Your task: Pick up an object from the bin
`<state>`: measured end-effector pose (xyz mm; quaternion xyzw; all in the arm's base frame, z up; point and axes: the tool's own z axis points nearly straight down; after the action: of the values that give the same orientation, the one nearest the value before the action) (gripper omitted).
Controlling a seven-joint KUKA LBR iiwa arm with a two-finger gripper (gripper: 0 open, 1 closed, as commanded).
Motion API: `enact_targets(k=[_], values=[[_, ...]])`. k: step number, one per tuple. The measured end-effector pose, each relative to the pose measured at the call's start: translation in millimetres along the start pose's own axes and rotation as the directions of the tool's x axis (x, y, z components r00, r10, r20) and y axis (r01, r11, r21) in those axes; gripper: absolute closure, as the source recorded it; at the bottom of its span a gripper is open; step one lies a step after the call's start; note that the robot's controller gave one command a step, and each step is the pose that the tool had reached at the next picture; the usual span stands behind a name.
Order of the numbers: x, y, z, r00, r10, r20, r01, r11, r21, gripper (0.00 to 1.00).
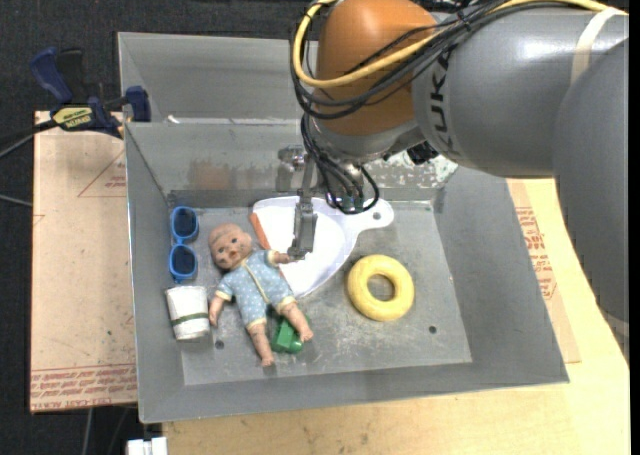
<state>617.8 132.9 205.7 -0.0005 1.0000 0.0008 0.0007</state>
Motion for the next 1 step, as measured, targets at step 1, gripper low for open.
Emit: enact_targets(k=[1], values=[[4.3, -9.5, 29.0, 0.997, -0.073, 0.005, 0.073, 0.997, -0.001, 0.00]])
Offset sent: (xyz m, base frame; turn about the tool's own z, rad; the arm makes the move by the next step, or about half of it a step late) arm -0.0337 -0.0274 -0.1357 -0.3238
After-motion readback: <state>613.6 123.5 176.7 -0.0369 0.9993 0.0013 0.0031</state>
